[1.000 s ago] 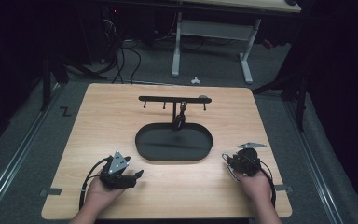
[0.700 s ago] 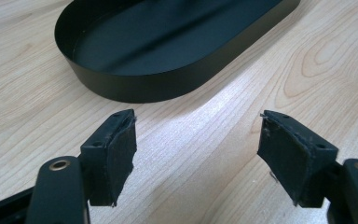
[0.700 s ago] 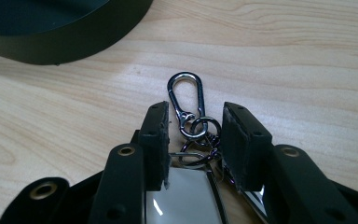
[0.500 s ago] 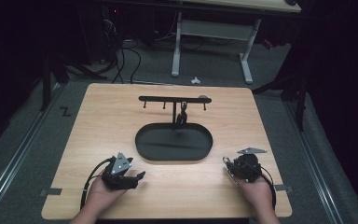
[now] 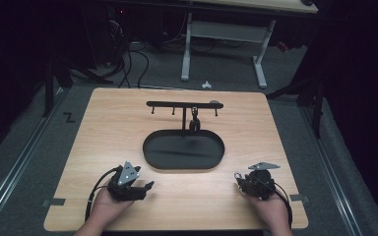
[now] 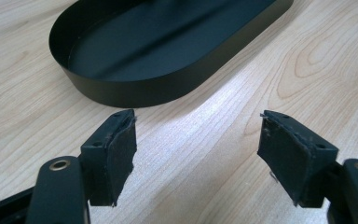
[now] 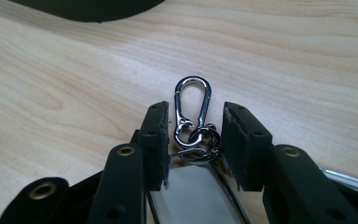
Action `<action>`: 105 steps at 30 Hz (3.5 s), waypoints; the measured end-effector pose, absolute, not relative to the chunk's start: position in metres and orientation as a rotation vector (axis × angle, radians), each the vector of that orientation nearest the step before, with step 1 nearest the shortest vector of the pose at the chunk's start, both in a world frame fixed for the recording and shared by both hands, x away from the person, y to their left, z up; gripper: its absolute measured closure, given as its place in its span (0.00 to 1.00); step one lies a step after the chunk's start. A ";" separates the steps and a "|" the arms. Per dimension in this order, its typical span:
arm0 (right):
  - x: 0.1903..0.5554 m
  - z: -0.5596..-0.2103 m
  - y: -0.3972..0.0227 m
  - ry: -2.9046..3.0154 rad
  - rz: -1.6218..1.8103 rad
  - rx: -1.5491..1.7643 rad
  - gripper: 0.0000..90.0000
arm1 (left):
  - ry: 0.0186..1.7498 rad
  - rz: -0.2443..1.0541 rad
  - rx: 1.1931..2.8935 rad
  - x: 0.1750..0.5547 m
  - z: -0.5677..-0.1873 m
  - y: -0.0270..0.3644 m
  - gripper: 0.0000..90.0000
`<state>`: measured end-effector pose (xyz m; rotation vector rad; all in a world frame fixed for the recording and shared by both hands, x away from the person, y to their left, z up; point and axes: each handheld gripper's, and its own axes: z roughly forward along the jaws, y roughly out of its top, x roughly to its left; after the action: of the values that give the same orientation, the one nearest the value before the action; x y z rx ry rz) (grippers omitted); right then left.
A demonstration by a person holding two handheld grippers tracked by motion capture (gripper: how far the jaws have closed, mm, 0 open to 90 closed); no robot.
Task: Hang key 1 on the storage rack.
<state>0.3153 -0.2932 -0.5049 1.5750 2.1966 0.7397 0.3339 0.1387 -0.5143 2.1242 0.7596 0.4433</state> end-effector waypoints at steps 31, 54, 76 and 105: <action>0.362 -0.484 -0.283 2.486 0.427 1.591 0.53 | 0.736 0.455 2.112 0.332 -0.511 0.141 0.31; 0.354 -0.491 -0.269 2.527 0.334 1.489 0.79 | 0.724 0.425 2.115 0.331 -0.512 0.138 0.32; 0.361 -0.491 -0.268 2.547 0.325 1.492 0.95 | 0.714 0.436 2.114 0.333 -0.511 0.140 0.32; 0.363 -0.414 -0.268 2.461 0.502 1.483 0.96 | 0.724 0.443 2.102 0.332 -0.510 0.141 0.32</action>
<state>0.3631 -0.2677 -0.4140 1.4826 2.4612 0.5015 0.3322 0.1415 -0.5098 2.1018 0.7239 0.4426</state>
